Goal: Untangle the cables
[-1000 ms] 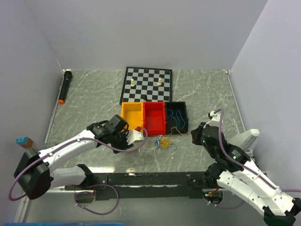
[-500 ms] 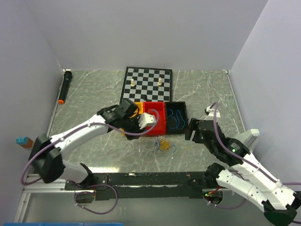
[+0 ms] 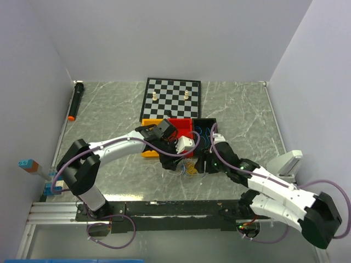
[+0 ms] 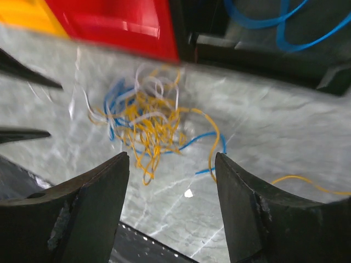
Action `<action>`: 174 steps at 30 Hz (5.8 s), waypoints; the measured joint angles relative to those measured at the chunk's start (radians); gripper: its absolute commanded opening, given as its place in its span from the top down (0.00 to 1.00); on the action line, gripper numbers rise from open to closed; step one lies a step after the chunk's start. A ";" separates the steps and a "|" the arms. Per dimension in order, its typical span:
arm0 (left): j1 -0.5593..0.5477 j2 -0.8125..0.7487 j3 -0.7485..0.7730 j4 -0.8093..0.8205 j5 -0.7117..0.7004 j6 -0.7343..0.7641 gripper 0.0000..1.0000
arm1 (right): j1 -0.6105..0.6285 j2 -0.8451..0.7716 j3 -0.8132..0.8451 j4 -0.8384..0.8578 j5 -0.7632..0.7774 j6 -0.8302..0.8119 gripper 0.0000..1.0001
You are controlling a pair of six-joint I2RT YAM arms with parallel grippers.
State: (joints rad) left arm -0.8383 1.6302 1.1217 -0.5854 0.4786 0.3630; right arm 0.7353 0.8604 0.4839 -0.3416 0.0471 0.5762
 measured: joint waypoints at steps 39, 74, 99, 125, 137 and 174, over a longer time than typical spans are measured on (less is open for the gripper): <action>0.084 -0.064 -0.121 0.116 0.128 -0.010 0.99 | 0.000 -0.002 -0.133 0.131 -0.008 0.057 1.00; 0.495 -0.508 -0.367 -0.196 -0.220 0.229 0.99 | 0.000 -0.238 0.152 -0.499 0.439 0.254 1.00; 0.602 -0.449 -0.146 -0.295 -0.163 0.325 0.53 | 0.002 -0.214 0.173 -0.329 0.200 0.105 1.00; 0.169 -0.117 -0.039 -0.087 0.133 0.034 0.39 | 0.009 -0.011 -0.053 0.097 -0.168 0.072 1.00; 0.087 0.116 0.123 -0.038 0.182 -0.063 0.32 | 0.011 -0.045 -0.103 0.082 -0.165 0.054 1.00; -0.040 0.266 0.243 -0.049 0.167 -0.129 0.41 | 0.028 -0.029 -0.134 0.069 -0.143 0.009 1.00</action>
State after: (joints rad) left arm -0.8787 1.8965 1.3647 -0.6342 0.6453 0.2344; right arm 0.7631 0.8318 0.3504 -0.2722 -0.0959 0.5854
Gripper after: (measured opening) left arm 0.541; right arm 0.010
